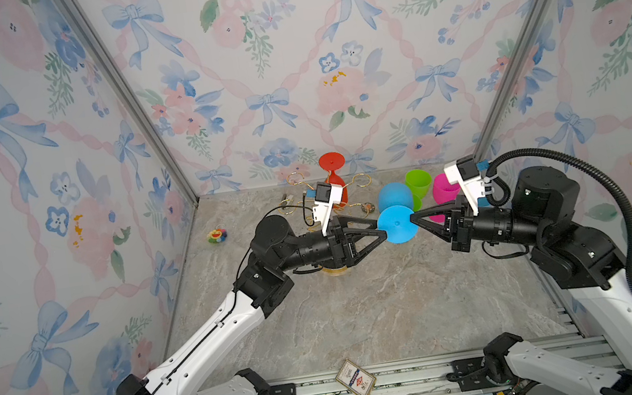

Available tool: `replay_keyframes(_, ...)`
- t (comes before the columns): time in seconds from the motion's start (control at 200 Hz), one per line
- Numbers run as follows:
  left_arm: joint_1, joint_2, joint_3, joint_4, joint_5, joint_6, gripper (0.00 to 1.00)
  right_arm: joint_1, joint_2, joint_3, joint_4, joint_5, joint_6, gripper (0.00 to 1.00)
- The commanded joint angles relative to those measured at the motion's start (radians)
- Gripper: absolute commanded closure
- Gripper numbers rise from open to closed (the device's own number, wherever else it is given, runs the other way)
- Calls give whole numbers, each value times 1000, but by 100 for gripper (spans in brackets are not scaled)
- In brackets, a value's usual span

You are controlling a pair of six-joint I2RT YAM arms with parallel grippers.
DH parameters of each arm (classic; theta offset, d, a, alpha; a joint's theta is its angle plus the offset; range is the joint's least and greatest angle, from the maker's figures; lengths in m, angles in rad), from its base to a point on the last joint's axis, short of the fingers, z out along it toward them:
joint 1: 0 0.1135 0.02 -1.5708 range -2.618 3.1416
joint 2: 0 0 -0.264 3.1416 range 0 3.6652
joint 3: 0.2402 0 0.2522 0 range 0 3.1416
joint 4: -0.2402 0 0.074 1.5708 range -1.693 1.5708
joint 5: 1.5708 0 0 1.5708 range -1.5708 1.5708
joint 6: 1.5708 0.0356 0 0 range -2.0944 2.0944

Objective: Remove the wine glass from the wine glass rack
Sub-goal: 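Close the left gripper on the blue glass base beside the right gripper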

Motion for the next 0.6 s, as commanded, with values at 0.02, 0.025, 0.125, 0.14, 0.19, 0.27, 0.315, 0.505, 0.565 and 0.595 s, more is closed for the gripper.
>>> replay_keyframes(0.02,-10,16,31,30,28,1,38,18,3,-13,47,-15,-17,100)
replay_keyframes(0.025,-11,16,31,30,28,0,39,18,3,-13,47,-14,-17,100)
replay_keyframes(0.125,-16,26,38,32,32,-2,41,22,7,-15,58,-15,-12,100)
replay_keyframes(0.14,-17,27,38,32,34,-2,41,23,6,-15,58,-16,-13,100)
replay_keyframes(0.19,-17,28,40,32,36,-4,43,25,8,-18,61,-15,-12,100)
replay_keyframes(0.27,-17,29,42,32,36,-6,49,25,10,-21,61,-15,-14,100)
replay_keyframes(0.315,-17,26,42,32,36,-6,52,25,11,-21,60,-13,-17,100)
replay_keyframes(0.505,-17,29,43,31,37,-8,63,25,12,-32,69,-8,-14,100)
replay_keyframes(0.565,-17,32,44,32,40,-8,67,25,13,-32,70,-5,-14,100)
replay_keyframes(0.595,-17,33,45,31,42,-7,69,25,12,-32,72,-3,-12,100)
